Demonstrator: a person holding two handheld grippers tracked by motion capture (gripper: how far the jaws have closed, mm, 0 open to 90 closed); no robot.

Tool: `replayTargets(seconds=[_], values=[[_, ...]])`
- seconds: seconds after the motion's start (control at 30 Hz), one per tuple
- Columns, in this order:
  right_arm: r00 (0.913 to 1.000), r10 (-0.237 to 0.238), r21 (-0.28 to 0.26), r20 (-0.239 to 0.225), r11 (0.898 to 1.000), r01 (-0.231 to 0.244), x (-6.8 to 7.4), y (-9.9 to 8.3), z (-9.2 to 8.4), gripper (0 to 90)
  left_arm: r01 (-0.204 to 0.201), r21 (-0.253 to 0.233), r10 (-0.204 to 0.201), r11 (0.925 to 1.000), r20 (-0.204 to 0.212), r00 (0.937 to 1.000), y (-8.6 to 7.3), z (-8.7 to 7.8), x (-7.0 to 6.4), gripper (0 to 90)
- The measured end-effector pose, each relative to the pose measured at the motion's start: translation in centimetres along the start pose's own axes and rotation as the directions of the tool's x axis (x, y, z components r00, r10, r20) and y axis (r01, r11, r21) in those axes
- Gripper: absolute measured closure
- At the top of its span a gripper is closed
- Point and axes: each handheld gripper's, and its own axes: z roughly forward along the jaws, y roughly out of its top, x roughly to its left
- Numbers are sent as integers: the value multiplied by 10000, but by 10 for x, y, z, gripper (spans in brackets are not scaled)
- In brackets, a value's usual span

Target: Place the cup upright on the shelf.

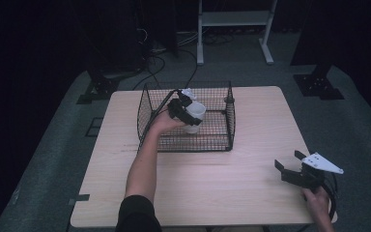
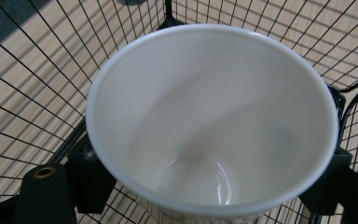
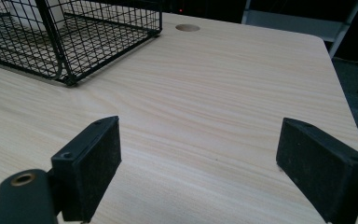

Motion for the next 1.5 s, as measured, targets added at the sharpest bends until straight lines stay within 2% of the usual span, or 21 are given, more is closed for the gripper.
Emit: replayTargets(seconds=[0.1, 0.33, 0.57, 0.67, 0.93, 1.03, 1.2, 1.37, 1.5], values=[[10000, 3, 0, -9, 10000, -3, 0, 0, 0, 131, 113, 187, -116, 9998, 176, 9998, -2, 4, 1, 207], [10000, 9, 0, -13, 10000, -9, 0, 0, 0, 130, -130, 329, 127, 9994, 74, 9999, -2, 4, -2, 206], [10000, 20, -2, -21, 10000, -20, 0, 0, 0, 130, -92, 357, 87, 9993, 128, 9999, -3, 3, -2, 187], [10000, 19, 2, -23, 10000, -19, 0, 0, 0, 130, -394, 418, 395, 9983, -6, 9992, -2, 2, -5, 181], [10000, 69, -5, 3, 10000, -69, 0, 0, 0, 131, -364, 479, 378, 9982, -278, 9989, -3, 0, -5, 152], [10000, 63, -10, 14, 10000, -63, 0, 0, 0, 131, -343, 474, 355, 9983, -234, 9991, -3, -1, -6, 130], [10000, 55, -14, 7, 10000, -55, 0, 0, 0, 130, -424, 483, 446, 9979, -460, 9979, -3, -7, -9, 105], [10000, 67, -13, 11, 10000, -67, 0, 0, 0, 130, -389, 281, 401, 9988, -436, 9982, -3, -17, -9, 99], [9999, 108, -16, 21, 9999, -108, 0, 0, 0, 130, -313, 29, 314, 9995, -598, 9977, -4, -26, -9, 95]])
